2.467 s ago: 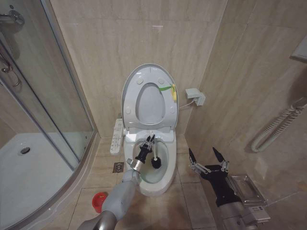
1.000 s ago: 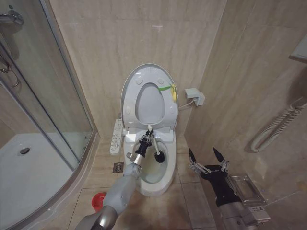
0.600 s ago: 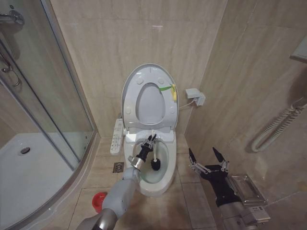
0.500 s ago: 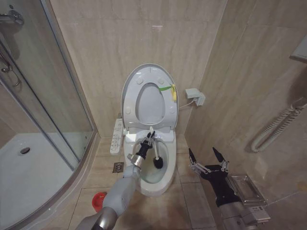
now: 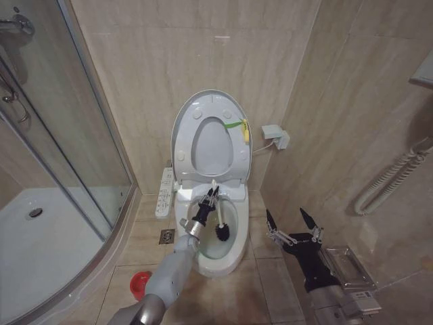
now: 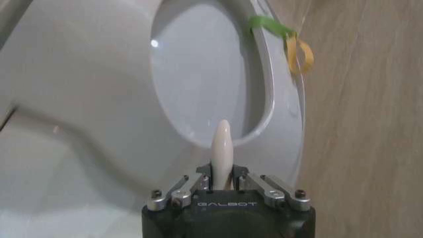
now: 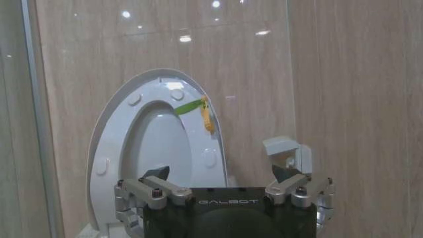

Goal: Open the toilet lid, clean the toilet bowl with a toilet brush, close the toilet lid, and flush.

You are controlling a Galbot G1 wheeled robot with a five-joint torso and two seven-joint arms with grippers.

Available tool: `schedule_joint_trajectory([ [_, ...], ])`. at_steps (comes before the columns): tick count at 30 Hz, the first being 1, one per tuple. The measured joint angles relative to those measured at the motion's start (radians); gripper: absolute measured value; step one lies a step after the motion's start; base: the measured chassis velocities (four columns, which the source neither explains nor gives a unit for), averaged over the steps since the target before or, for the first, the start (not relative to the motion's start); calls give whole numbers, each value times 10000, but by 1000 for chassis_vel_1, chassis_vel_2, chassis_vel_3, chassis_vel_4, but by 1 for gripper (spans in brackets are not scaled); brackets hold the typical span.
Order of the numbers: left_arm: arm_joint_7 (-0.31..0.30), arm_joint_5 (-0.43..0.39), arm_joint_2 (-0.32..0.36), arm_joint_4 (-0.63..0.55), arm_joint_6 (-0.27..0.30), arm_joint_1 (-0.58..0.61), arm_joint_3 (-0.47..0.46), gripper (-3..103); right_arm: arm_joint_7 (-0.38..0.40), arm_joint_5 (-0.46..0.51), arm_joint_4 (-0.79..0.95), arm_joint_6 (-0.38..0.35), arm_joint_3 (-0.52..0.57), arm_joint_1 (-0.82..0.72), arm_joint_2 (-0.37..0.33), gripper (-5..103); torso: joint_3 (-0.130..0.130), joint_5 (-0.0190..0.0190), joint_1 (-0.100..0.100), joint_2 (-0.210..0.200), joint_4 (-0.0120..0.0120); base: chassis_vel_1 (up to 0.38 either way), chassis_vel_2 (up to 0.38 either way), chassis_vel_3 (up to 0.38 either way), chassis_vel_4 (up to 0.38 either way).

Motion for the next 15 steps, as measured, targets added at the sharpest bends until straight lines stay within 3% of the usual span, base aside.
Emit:
schedule_joint_trajectory([
  [15,41,491,1,-140,138,185,148,20,-1,0,0,0,0,0,0,100,1,0,0,0,4,0,0,0,0],
])
